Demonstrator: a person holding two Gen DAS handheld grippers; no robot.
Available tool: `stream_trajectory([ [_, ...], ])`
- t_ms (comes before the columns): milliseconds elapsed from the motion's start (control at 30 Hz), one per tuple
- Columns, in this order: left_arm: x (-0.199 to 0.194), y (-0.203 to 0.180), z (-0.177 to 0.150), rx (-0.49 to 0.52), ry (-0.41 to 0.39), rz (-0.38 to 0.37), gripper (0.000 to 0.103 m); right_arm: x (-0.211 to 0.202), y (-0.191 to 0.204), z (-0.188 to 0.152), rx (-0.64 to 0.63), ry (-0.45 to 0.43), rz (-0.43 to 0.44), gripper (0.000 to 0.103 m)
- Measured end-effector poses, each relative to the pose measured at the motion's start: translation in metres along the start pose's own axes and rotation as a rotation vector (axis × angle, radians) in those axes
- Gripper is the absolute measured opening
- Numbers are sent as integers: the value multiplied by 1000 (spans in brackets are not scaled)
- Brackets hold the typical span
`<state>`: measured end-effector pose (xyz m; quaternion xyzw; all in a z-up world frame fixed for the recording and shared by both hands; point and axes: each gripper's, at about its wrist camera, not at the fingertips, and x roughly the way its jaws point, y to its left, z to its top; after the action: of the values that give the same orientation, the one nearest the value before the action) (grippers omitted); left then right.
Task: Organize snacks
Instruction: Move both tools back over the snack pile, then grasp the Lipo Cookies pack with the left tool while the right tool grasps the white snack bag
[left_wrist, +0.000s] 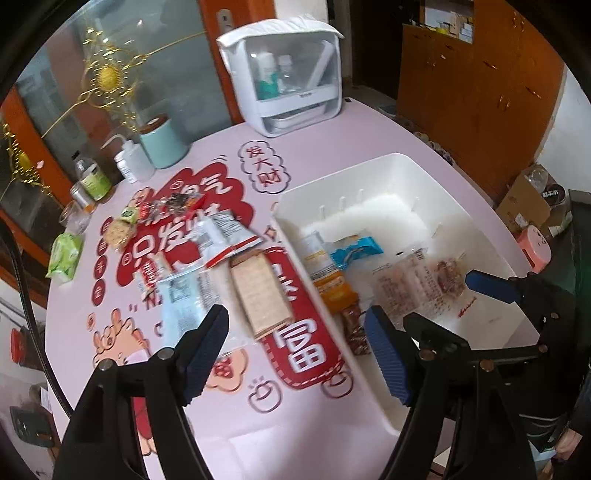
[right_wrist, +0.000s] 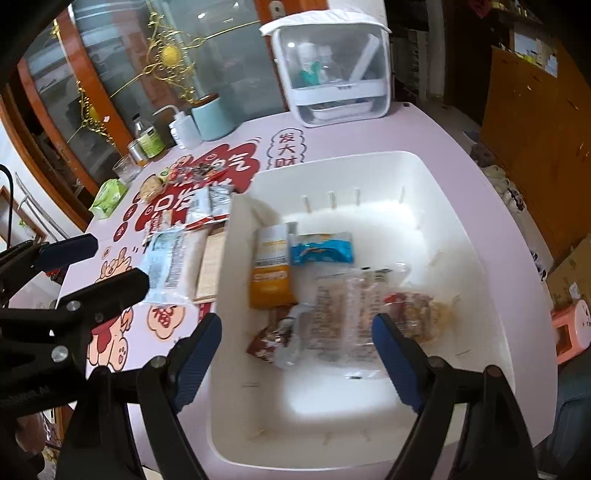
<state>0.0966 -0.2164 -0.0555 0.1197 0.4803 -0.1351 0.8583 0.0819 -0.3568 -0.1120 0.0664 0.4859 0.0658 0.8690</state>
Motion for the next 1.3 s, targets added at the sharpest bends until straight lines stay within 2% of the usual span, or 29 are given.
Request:
stream_trajectory([
  [333,-29,78,-27,-50,-25,49,76,-3,70,2,-75,-3,-17,84],
  [533,-37,143,-35,-71,-36,53,76,4,114,14,-66,5,-37,84],
  [633,-36,174,-34,-64,-37,75,79,9,140,25,-90,1,-73,84],
  [700,-35,203,-31,-57,-47,116,80,13,157,34,-113,-10,-107,84],
  [833,-26,257,-21,-60,-58,189,80,20,185,54,-151,-54,-204,84],
  [1033,4,319,-1,-66,-33,259,80,34,207,93,-208,-61,-203,84],
  [1233,42,338,21,-24,-5,234,80,79,202,146,-179,7,-119,84],
  [1300,65,330,26,19,20,174,80,100,202,162,-187,37,-87,84],
])
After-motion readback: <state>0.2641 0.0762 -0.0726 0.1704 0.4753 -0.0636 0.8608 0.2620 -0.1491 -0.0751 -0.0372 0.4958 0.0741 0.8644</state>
